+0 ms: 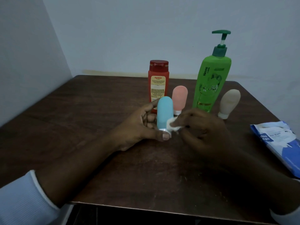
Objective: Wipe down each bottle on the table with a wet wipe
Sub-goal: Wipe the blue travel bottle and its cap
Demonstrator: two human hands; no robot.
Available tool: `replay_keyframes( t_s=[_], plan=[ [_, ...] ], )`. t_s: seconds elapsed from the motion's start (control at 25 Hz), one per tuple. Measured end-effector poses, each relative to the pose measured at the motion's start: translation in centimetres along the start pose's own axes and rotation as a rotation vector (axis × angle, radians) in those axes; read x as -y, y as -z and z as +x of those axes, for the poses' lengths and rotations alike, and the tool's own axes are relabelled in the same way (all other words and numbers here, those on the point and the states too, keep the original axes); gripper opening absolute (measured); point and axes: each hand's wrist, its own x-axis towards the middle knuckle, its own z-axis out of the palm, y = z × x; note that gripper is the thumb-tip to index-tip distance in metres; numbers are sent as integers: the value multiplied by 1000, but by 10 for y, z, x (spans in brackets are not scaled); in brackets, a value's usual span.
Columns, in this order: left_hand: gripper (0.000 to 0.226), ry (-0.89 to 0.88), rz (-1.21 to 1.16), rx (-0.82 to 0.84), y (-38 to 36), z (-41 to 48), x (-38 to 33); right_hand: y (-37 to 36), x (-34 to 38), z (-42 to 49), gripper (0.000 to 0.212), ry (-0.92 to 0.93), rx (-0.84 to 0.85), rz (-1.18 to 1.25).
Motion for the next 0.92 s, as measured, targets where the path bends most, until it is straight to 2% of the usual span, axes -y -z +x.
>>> replay_keyframes(
  t_s=[0.12,0.2,0.28,0.48,0.6,0.72,0.8,0.88,0.92],
  plan=[
    [74,-45,343,18,7,-2,-3,6,-3,3,21,-43,-198,-76],
    [63,-33,467,41,11,-1,-4,9,-8,5,21,-51,-185,-157],
    [59,-20,459,34,13,-1,-4,10,-14,5,18,-42,-99,-194],
    [34,-28,403,2,15,2,-2,1,-11,4,29,3,337,-180],
    [31,-34,394,10,17,4,0,-3,-4,6,29,94,435,-177],
    [30,-38,372,-4,19,6,1,16,-9,11,19,-20,565,-240],
    [30,-36,359,-2,19,7,3,20,-9,9,17,-9,532,-255],
    [30,-38,332,4,19,8,4,5,-5,7,23,85,421,-222],
    [30,-40,319,6,19,7,4,-3,-2,9,27,125,418,-206]
  ],
)
